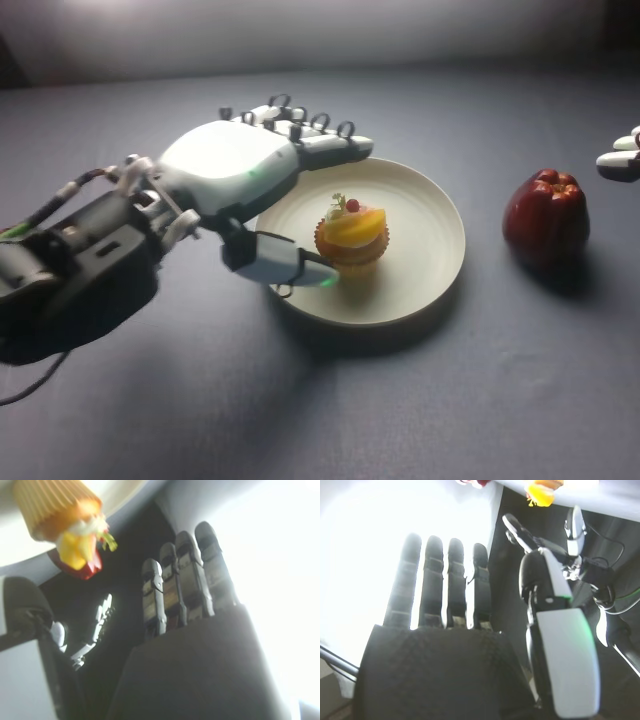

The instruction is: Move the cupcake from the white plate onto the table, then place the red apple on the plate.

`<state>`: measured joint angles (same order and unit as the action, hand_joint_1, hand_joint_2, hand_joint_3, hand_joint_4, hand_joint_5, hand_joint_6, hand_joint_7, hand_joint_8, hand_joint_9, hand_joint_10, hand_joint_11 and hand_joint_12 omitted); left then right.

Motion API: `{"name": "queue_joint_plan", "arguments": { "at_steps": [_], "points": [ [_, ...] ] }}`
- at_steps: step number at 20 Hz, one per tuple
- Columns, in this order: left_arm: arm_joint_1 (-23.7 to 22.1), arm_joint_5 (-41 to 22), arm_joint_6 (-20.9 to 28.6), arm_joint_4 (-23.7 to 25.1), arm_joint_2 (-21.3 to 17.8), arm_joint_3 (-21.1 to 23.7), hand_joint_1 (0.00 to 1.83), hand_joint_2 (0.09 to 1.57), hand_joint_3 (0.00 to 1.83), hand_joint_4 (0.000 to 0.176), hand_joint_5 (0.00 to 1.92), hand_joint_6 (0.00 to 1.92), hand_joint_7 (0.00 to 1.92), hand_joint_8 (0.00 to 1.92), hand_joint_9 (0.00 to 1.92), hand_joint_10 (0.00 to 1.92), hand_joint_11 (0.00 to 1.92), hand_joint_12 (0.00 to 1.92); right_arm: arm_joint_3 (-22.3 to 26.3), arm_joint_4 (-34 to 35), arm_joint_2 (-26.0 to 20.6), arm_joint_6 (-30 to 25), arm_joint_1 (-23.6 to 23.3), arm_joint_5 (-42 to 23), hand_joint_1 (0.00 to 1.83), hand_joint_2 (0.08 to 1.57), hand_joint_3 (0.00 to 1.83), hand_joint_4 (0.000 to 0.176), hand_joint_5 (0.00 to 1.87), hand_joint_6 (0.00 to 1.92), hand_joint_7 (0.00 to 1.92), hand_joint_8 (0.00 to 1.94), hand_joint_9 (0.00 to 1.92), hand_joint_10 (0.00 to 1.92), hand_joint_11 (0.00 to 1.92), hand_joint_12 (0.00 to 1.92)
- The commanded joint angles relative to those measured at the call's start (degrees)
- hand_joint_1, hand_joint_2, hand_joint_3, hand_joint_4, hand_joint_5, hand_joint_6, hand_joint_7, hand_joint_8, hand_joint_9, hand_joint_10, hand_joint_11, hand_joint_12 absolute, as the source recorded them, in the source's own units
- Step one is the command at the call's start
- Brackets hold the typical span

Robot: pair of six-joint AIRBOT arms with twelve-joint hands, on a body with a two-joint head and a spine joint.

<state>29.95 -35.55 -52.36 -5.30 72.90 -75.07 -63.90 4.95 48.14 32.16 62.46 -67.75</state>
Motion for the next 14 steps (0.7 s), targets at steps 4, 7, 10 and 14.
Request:
{"name": "queue_joint_plan", "arguments": {
  "at_steps": [4,7,10,14],
  "points": [
    [-2.02,-1.16,-4.46,-0.72,2.89,-1.94,0.88,0.88,0.0,0.085,0.36,0.0,0.33,0.0,0.3,0.0,0.0,0.65,-0.47,1.46,-0.17,-0.15,-0.49,-6.84,0.68,1.27,0.0,0.028,0.47,0.0,0.4,0.0,0.34,0.0,0.18,0.29],
    [-2.05,1.21,-6.69,-1.73,4.26,-2.96,0.89,0.89,0.0,0.104,0.38,0.0,0.33,0.01,0.25,0.01,0.0,0.55,-0.54,1.46,-0.08,-0.15,-0.62,-6.84,0.66,1.26,0.0,0.028,0.47,0.0,0.41,0.0,0.35,0.0,0.19,0.27],
    [-1.84,2.65,-6.69,-2.21,5.74,-4.46,0.87,0.91,0.0,0.107,0.37,0.0,0.37,0.01,0.29,0.01,0.0,0.6,-0.56,1.46,0.01,-0.15,-0.64,-6.85,0.74,1.27,0.0,0.0,0.51,0.01,0.45,0.01,0.37,0.0,0.22,0.22],
    [-2.12,3.92,-6.69,-2.72,6.94,-6.06,0.81,0.9,0.0,0.102,0.39,0.01,0.39,0.01,0.33,0.01,0.0,0.68,-0.75,1.46,0.26,-0.15,-0.9,-6.85,0.77,1.3,0.01,0.027,0.49,0.0,0.47,0.01,0.38,0.0,0.23,0.22]
  ]
}}
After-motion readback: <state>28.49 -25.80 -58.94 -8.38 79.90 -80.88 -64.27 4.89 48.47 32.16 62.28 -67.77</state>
